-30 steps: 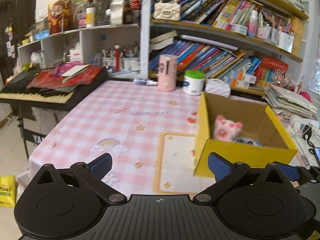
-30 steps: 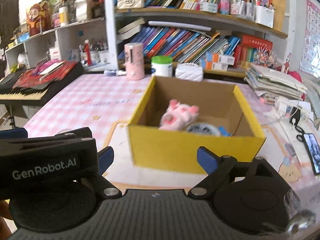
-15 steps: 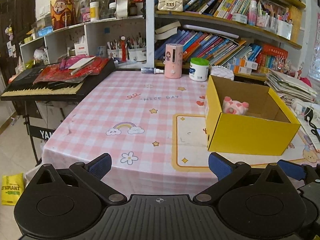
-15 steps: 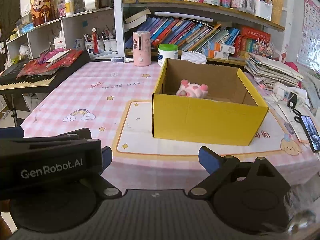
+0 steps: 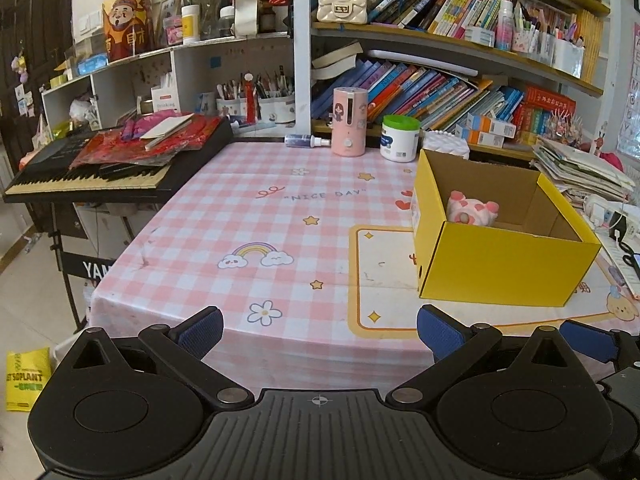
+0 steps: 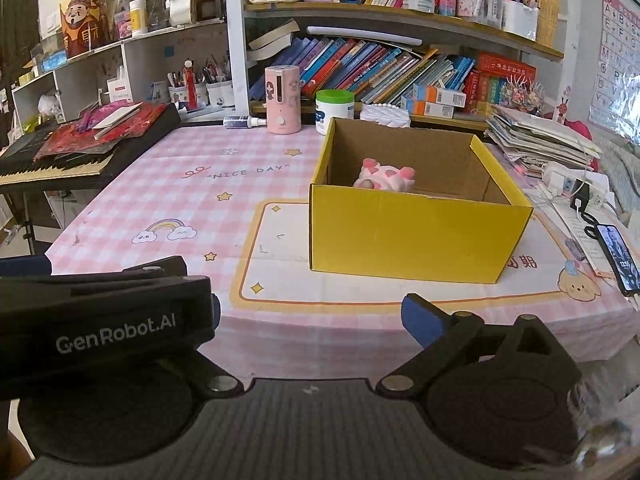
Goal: Organize objects
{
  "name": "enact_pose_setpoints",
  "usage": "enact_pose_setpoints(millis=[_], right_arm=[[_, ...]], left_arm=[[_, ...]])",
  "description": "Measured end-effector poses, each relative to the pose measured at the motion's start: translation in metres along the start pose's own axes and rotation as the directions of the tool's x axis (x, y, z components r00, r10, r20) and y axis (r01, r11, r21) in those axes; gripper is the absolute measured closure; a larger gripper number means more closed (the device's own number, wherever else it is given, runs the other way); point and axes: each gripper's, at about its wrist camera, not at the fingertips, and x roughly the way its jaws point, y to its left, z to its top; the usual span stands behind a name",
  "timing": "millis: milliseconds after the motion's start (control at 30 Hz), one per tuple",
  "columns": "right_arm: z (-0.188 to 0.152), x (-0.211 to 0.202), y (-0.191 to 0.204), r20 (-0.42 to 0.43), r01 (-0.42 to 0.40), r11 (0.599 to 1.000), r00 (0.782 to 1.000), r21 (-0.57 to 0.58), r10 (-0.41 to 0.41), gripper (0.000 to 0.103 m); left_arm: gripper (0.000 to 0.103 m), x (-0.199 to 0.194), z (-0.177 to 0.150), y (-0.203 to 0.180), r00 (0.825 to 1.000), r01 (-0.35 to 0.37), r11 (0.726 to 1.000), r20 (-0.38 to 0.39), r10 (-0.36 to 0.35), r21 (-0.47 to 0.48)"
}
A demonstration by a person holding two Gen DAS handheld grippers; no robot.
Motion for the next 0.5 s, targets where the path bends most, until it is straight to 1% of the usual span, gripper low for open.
enact_pose_setpoints(millis=[500], right_arm=[[0.0024, 0.0008, 0.0050, -0.007, 0.007, 1.000, 1.000, -0.016, -0.007, 0.003]], left_arm=[[0.000, 0.0029, 0.0012, 0.0061, 1.000, 0.007, 1.000, -0.007, -0.007, -0.002]])
